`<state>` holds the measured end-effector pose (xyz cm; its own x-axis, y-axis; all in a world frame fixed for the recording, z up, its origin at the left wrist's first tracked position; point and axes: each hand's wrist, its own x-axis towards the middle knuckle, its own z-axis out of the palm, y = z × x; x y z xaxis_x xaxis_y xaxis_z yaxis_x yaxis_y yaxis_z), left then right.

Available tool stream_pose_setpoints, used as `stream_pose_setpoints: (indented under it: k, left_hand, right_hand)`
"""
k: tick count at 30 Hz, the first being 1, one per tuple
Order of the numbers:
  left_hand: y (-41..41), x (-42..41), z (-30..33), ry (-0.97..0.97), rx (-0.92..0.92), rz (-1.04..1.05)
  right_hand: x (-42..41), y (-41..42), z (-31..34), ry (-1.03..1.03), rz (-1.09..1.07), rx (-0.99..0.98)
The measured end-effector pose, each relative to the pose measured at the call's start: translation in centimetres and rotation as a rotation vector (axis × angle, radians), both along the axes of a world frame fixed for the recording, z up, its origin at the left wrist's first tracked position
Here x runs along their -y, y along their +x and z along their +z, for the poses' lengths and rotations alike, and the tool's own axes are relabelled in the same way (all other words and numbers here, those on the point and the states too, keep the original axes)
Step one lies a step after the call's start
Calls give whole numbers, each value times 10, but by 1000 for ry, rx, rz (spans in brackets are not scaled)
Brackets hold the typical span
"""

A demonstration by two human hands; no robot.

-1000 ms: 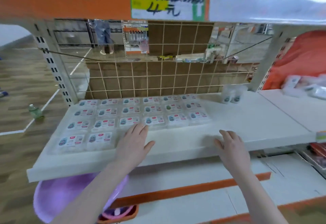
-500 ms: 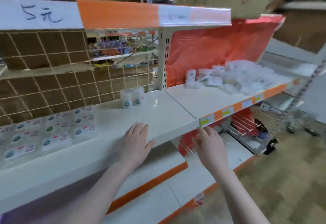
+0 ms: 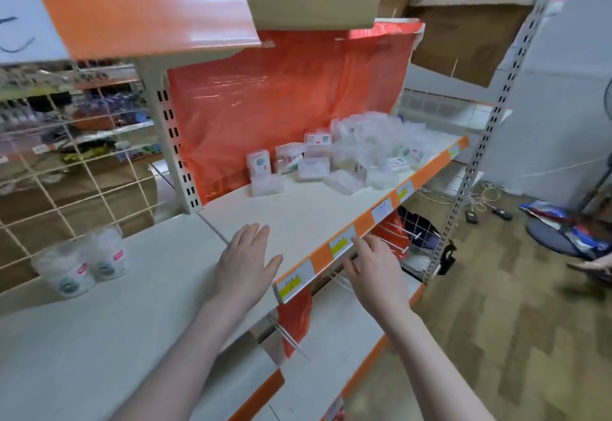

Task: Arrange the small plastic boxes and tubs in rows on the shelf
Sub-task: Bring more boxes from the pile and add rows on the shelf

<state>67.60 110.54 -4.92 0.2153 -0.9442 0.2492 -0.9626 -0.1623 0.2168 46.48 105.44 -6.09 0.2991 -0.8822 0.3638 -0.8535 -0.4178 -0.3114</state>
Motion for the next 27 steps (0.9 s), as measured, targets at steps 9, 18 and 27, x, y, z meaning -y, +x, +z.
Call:
stream_pose_setpoints:
  k: [9,18,27]
  left_hand:
    - [5,129,8,1,-8,-15]
    - [26,191,-2,66,-15,132]
    - [30,228,-14,127,-60,372]
  right_hand:
    - [131,7,7,75,-29,0]
    - [230,31,6,77,173,-33]
    - [310,55,12,44,482,-59]
